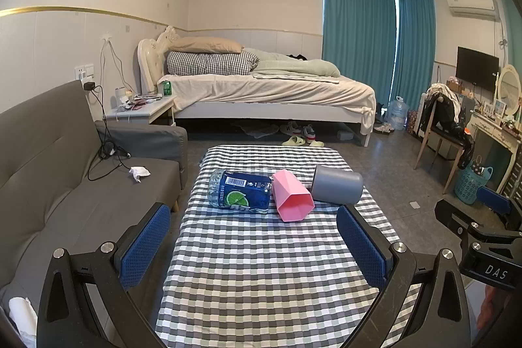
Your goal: Flip cup upside down
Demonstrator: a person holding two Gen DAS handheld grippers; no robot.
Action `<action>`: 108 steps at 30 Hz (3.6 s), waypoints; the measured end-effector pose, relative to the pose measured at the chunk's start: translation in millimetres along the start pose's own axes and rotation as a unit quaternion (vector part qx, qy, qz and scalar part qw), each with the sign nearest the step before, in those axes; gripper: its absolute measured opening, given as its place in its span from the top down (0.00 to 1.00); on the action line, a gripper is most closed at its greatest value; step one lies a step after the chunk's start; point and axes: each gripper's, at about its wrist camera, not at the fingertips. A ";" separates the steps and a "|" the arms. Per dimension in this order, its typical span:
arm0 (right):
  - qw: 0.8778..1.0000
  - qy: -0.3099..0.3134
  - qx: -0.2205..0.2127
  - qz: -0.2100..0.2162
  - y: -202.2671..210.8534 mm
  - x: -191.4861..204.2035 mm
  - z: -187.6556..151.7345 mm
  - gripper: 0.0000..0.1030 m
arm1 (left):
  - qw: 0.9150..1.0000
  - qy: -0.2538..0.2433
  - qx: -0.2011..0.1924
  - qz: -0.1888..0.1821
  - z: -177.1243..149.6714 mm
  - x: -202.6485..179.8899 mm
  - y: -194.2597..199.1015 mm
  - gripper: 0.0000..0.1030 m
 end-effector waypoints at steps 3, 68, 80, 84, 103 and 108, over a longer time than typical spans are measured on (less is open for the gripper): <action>1.000 0.000 0.000 0.001 0.2 0.6 0.1 0.00 | 1.000 0.000 0.000 0.000 0.0 0.1 0.0 0.00; 0.996 -0.020 0.078 -0.032 -125.6 -51.5 -25.4 0.00 | 0.993 -0.017 0.118 -0.020 4.0 -79.8 -178.0 0.00; 0.993 -0.062 0.097 -0.034 -163.1 -71.5 -35.8 0.00 | 0.986 -0.021 0.162 -0.011 -9.2 -89.7 -237.2 0.02; 0.993 -0.058 0.099 -0.033 -170.3 -70.1 -35.6 0.00 | 0.984 -0.007 0.177 -0.005 -10.2 -85.5 -247.5 0.13; 0.993 -0.043 0.105 -0.039 -178.7 -62.9 -29.5 0.00 | 0.974 -0.018 0.224 -0.039 -38.1 -71.0 -218.0 0.40; 0.993 -0.054 0.100 -0.036 -163.1 -63.6 -29.5 0.00 | 0.974 0.004 0.219 -0.052 -34.2 -73.7 -212.6 0.25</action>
Point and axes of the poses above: each gripper's, at about its wrist camera, not at the fingertips, and y roughly against the way its jaws point, x to its left, z to its top, and after that the axes turned 5 degrees about x, right-handed
